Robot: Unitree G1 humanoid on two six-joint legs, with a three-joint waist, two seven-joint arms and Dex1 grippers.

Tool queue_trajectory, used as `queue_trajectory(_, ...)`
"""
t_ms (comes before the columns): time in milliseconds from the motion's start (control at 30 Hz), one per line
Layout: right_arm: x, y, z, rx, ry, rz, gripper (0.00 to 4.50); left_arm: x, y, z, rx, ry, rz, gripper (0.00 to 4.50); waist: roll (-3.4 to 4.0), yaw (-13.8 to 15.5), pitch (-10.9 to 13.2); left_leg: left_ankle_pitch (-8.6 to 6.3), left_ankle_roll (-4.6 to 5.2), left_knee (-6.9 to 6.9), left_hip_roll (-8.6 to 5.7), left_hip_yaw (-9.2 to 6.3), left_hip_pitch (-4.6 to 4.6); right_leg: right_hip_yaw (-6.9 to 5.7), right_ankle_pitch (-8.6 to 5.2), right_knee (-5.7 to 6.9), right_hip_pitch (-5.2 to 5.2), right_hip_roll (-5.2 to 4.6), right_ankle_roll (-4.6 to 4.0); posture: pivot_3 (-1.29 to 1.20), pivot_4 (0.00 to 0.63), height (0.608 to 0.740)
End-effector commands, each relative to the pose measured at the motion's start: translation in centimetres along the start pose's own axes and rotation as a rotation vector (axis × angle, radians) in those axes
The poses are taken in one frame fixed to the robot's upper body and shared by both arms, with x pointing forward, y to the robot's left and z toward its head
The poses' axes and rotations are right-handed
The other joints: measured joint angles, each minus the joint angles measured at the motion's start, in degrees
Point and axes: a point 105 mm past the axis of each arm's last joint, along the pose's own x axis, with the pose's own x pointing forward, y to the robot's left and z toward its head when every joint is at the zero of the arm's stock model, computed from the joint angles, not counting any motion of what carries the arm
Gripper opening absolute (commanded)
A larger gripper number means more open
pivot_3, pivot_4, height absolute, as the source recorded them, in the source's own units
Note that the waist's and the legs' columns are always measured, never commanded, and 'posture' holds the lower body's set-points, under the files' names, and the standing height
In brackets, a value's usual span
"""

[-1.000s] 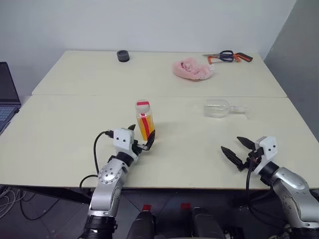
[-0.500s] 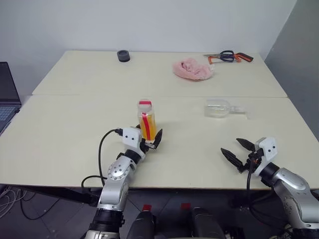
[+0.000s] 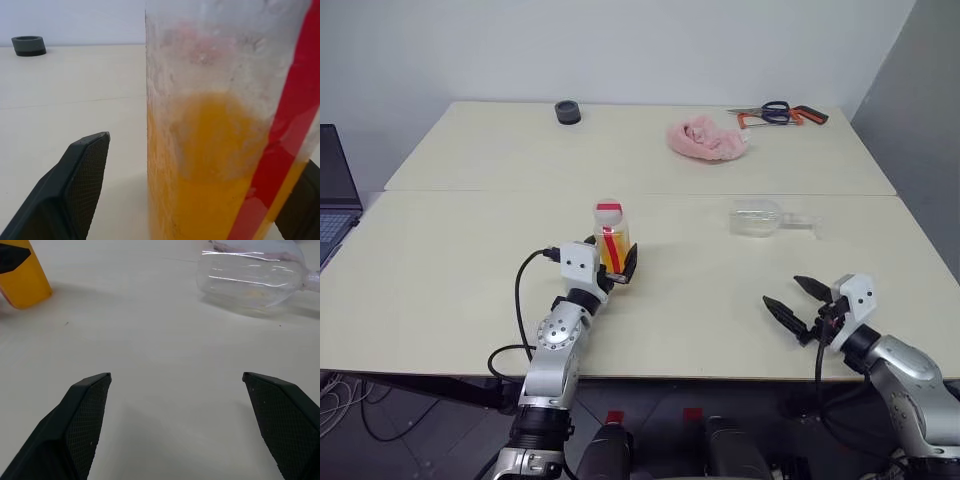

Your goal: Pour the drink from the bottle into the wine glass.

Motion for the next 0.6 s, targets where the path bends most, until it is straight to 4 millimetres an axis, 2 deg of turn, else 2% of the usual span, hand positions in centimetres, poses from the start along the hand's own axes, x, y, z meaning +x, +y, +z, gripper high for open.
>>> queue_trajectory(33,0.23,0.05,1.0,-0.024,-0.035,0.006,4.5,0.43,0.6,1.88,0.032,-0.059,0.003,3.64,0.0,0.0,0.0,0.0,0.0,0.0,0.0,0.0,0.0,0.0,0.0,0.0,0.0,0.0,0.0,0.0,0.15,0.74)
queue_trajectory(200,0.62,0.32,1.05,-0.022,-0.04,0.017,4.5,0.63,1.09,2.22,0.036,-0.06,-0.009,2.17,-0.01,0.0,0.0,0.0,0.0,0.0,0.0,0.0,0.0,0.0,0.0,0.0,0.0,0.0,0.0,0.0,0.15,0.74)
queue_trajectory(267,0.72,0.33,1.08,-0.022,-0.041,0.018,4.5,0.79,1.16,2.4,0.043,-0.059,-0.024,1.76,-0.01,0.0,0.0,0.0,0.0,0.0,0.0,-0.01,-0.01,-0.01,0.0,0.0,0.0,0.0,0.0,0.0,0.15,0.74)
queue_trajectory(533,0.93,0.54,1.08,-0.021,-0.043,0.025,4.5,0.95,1.19,2.34,0.054,-0.043,-0.059,1.74,-0.01,0.0,0.0,0.0,0.0,0.0,0.0,-0.01,-0.01,-0.01,0.01,0.0,0.0,0.0,-0.01,0.0,0.15,0.74)
queue_trajectory(600,0.94,0.7,1.09,-0.019,-0.044,0.028,4.5,0.79,1.09,2.42,0.04,-0.043,-0.07,2.48,-0.01,0.0,0.0,0.0,0.0,0.0,0.0,-0.01,0.0,-0.01,0.01,0.0,0.0,0.0,-0.01,0.0,0.15,0.74)
